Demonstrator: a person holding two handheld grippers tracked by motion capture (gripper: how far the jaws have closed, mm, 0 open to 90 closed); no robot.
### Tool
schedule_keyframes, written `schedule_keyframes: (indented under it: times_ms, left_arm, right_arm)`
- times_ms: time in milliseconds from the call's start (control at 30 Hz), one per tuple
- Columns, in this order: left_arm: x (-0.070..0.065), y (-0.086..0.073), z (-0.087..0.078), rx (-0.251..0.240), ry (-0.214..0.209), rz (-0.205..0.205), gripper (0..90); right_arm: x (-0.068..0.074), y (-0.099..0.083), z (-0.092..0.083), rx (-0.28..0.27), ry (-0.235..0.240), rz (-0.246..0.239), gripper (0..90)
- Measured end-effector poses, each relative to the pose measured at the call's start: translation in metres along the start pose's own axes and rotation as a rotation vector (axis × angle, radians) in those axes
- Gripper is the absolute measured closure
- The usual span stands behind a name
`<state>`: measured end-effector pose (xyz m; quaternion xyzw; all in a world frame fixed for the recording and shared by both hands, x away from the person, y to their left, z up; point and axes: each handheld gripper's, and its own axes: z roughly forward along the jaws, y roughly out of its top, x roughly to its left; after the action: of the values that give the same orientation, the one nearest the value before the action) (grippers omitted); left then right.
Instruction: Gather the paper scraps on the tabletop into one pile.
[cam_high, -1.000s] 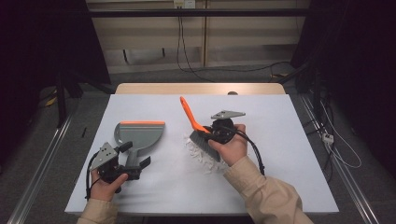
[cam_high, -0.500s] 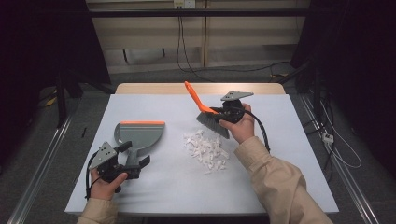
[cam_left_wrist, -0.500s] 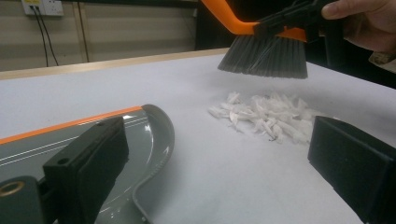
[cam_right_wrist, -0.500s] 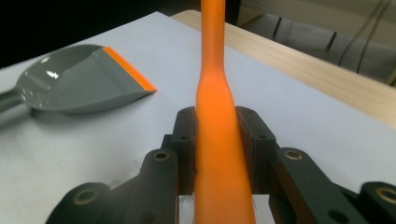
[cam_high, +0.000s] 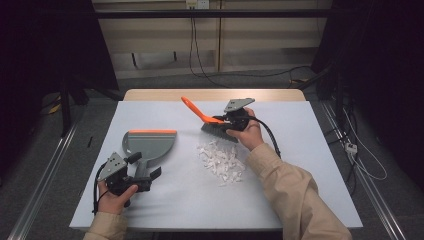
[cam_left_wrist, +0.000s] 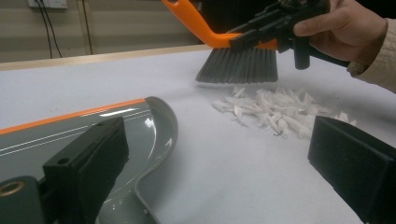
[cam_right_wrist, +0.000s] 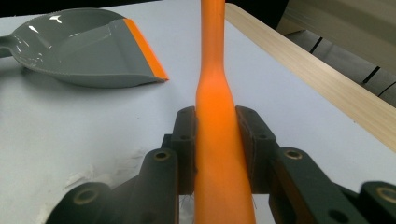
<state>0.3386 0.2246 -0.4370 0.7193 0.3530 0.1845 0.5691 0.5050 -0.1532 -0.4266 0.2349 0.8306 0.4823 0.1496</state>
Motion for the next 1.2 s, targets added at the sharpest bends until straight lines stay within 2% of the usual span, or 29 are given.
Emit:
schedule_keyframes:
  times_ms: [100,200,300,433,600,800,1067,1133,1200]
  left_arm:
    - [0.000,0.000,0.000,0.003,0.002,0.002,4.6]
    - [0.001,0.000,0.001,0.003,0.003,0.003,4.6]
    - [0.001,-0.001,0.002,0.007,0.002,-0.001,4.7]
    - [0.000,-0.001,0.003,0.011,-0.004,0.004,4.7]
    - [0.001,0.000,0.003,0.004,-0.005,0.003,4.6]
    - [0.001,0.000,0.003,0.005,-0.006,-0.002,4.6]
    - [-0.001,0.001,0.001,0.000,-0.006,0.005,4.7]
    - [-0.001,0.001,0.001,0.003,-0.004,0.008,4.6]
    - [-0.001,0.001,0.000,0.001,-0.004,0.006,4.6]
  right_arm:
    - [-0.003,0.000,0.004,-0.001,0.012,-0.034,71.2]
    - [-0.005,-0.001,0.008,-0.017,0.021,-0.046,71.2]
    - [-0.002,-0.002,0.015,-0.009,0.038,-0.093,71.1]
    - [0.005,-0.003,0.019,-0.010,0.097,-0.143,71.2]
    - [0.014,-0.003,0.012,0.014,0.158,-0.206,71.2]
    - [0.029,-0.010,-0.002,0.012,0.210,-0.224,71.2]
    - [0.044,-0.014,-0.022,0.016,0.266,-0.216,71.2]
    - [0.047,-0.013,-0.027,0.008,0.254,-0.228,71.2]
    - [0.047,-0.011,-0.030,-0.020,0.252,-0.215,71.2]
